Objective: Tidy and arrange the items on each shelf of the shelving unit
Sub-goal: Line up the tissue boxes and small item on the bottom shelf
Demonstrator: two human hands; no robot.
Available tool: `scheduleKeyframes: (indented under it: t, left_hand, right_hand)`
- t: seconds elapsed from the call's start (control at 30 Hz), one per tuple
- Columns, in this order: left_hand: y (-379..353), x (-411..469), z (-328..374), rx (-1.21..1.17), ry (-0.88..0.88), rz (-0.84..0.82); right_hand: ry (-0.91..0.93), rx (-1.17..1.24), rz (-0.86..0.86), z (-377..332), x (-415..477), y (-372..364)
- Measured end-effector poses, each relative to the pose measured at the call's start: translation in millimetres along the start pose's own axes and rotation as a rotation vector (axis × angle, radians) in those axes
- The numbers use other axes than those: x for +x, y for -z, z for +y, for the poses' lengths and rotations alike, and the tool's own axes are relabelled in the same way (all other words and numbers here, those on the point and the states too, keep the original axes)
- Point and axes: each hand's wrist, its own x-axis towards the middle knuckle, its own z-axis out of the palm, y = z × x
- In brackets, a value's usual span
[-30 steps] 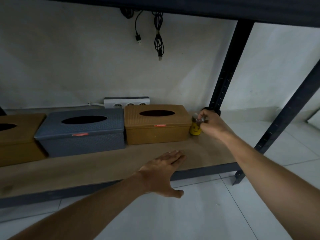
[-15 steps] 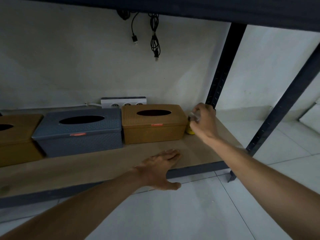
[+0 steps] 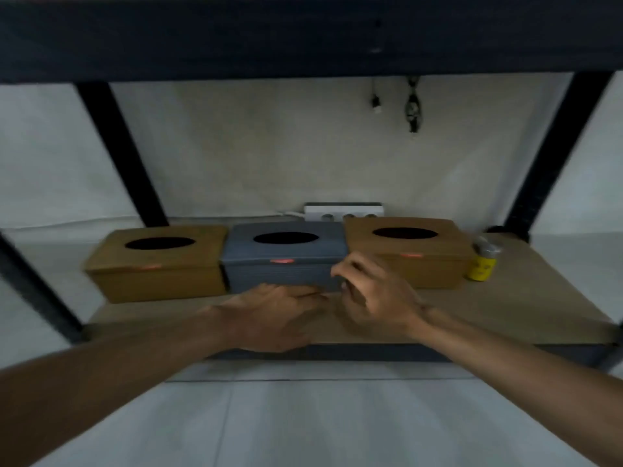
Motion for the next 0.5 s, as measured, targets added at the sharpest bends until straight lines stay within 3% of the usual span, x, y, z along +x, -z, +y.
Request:
scheduleKeyframes:
  t: [0.17,0.37,0.5]
  left_hand:
    - [14.9,-87.8,-67.5,-0.031,0.328,0.034]
    - [5.7,-133.6,-131.2,0.023,0.528,0.258]
    - [-6.1,-132.6,-158.6,0.081,0.692,0.172]
  right_hand:
    - [0.139,0.078,-0.221,-64.9,35.5,-52.9]
    - [0.155,0.097,-0.446,-117.6,67.5,-100.1]
    - [0.202,0.049,-0.517,-133.0,81.9,-130.8]
